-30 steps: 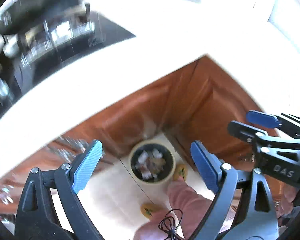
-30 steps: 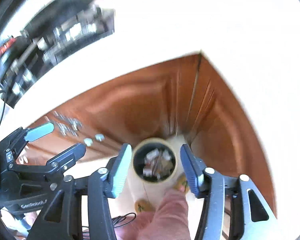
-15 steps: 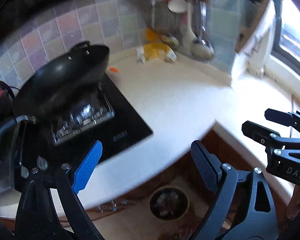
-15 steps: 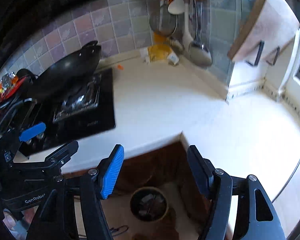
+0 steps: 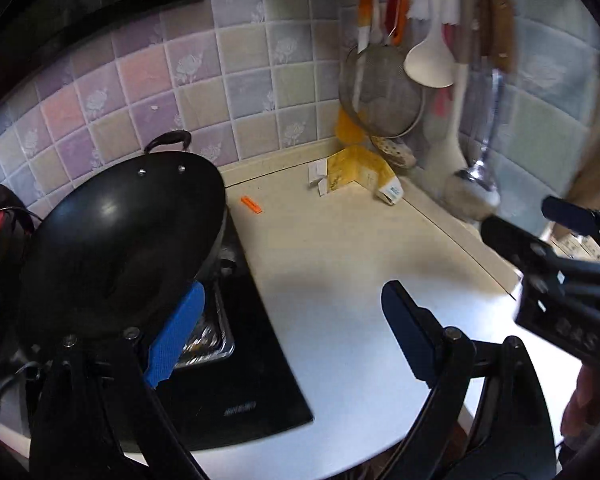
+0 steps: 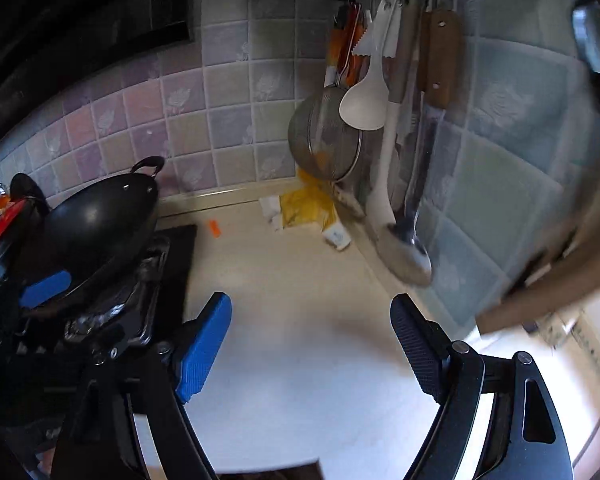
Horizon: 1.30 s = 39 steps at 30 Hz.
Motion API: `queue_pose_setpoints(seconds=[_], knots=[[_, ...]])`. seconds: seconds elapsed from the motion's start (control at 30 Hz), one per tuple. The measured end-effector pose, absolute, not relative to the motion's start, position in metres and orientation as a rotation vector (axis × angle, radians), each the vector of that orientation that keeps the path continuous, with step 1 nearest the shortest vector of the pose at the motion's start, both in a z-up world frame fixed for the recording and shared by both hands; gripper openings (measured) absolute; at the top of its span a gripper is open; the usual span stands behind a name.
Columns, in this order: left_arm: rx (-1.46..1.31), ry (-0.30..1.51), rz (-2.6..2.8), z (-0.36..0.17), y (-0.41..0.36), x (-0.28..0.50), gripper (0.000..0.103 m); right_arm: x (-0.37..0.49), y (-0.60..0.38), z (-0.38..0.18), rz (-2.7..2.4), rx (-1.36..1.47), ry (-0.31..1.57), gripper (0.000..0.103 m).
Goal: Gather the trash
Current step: 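Grasp the yellow folded paper packaging with the right tool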
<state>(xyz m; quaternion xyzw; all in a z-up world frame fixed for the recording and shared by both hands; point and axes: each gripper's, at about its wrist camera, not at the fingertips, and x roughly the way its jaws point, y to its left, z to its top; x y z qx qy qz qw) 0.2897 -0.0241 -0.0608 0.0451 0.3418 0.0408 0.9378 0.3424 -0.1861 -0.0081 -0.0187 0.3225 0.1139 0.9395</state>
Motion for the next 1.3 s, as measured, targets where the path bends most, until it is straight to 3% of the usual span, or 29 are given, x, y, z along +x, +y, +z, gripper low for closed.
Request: queue_pose_setpoints(seconds=[0.47,0.6,0.83,1.3], knots=[[0.130,0.752,0.245,-0.127,-0.032,0.414,0.088,0.549,-0.143,-0.113,0.217,-0.086,0.722,0.083],[0.183,0.736,0.303,-0.136,-0.042,0.435,0.081,0.573,-0.138,-0.138,0.204,-0.094,0.738,0.079],[0.147,0.825,0.381,-0.152,-0.025,0.458,0.057,0.607,-0.111,-0.161,0.190,-0.158,0.723,0.079],[0.158,0.873,0.393,-0.156,-0.026,0.434,0.056,0.669,-0.080,-0.200,0.075,-0.237,0.784,0.079]])
